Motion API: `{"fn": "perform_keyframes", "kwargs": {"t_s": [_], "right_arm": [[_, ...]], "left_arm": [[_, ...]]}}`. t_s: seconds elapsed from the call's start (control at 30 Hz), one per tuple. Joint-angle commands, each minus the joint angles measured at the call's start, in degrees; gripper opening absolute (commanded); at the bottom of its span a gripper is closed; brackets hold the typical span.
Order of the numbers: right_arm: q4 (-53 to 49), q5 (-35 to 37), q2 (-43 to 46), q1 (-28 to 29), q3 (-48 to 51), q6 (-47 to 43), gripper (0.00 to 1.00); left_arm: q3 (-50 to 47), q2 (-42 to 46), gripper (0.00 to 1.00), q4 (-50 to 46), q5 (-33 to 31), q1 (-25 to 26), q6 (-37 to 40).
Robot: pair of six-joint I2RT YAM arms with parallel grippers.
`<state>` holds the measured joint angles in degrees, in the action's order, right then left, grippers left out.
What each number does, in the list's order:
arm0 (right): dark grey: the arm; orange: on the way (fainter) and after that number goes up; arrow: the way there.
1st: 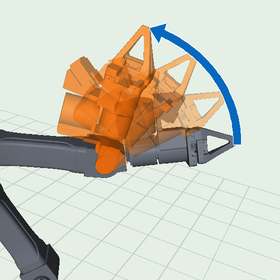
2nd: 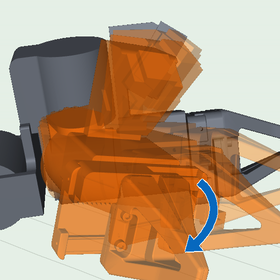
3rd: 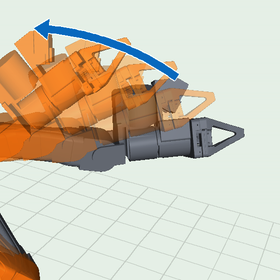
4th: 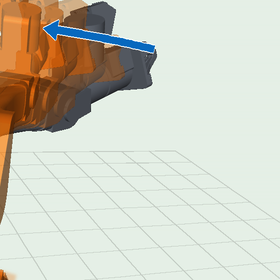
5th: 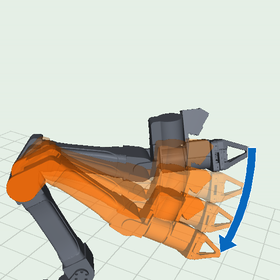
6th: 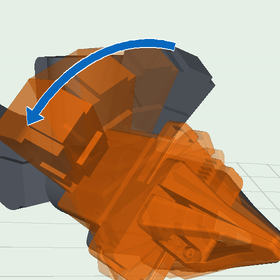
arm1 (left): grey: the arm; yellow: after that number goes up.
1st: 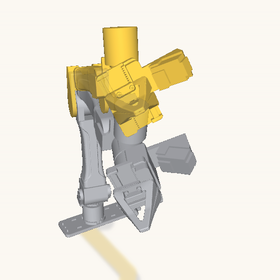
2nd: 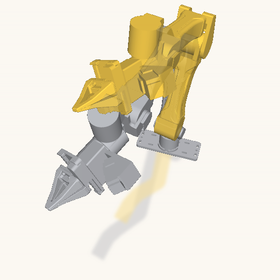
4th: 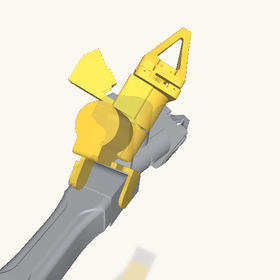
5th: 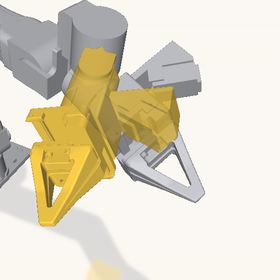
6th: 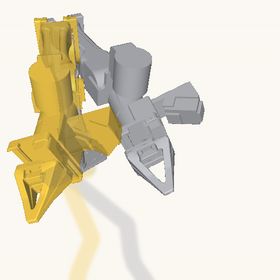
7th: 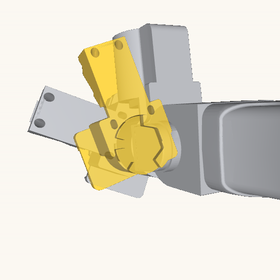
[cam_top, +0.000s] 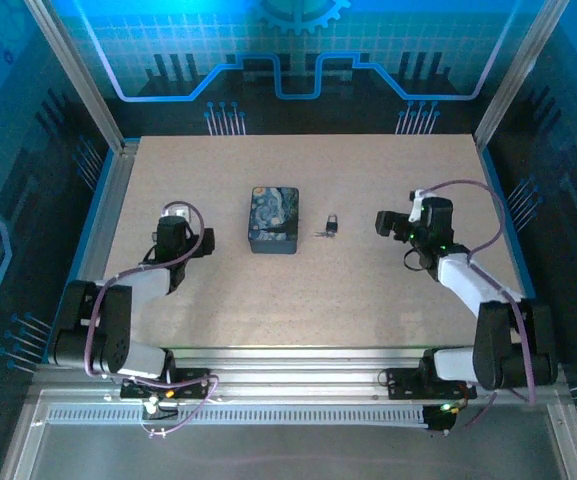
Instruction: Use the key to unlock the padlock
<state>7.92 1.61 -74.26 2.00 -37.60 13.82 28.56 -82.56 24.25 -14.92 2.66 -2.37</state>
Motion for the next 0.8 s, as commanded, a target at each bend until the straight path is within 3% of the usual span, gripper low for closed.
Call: {"fn": "perform_keyframes", "kwargs": {"t_s": [0.0, 0.1, 0.23, 0.37, 0.5, 0.6, 0.77], "right_arm": [[4.25, 1.09, 0.88, -2.88, 4.2, -8.8, 1.0], [16.49, 1.51, -0.39, -1.94, 10.45, -10.27, 1.0], [30.84, 4.06, -2.86, -0.31, 14.66, -11.58, 1.0], [42.64, 6.43, -12.67, 1.67, 15.71, -13.21, 1.0], [36.48, 5.84, -11.67, 1.9, 13.66, -13.14, 1.0], [36.91, 5.52, -11.92, 1.55, 13.68, -13.05, 1.0], [36.73, 5.51, -11.85, 1.57, 13.6, -13.03, 1.0]], "left_arm": [[-3.26, -3.87, 0.99, 19.99, 3.41, -0.77, 1.84], [-8.31, -7.07, 0.99, 33.2, 5.29, -0.82, 3.09], [-7.11, -6.37, 0.99, 29.62, 4.95, -0.81, 2.74], [-7.13, -6.53, 0.99, 29.97, 4.87, -0.72, 2.63], [-7.33, -6.47, 0.99, 30.24, 5.67, -0.55, 3.14], [-6.33, -6.41, 0.99, 28.03, 9.35, -1.79, 2.81], [-6.62, -6.38, 0.99, 28.54, 9.47, -1.73, 2.86]]}}
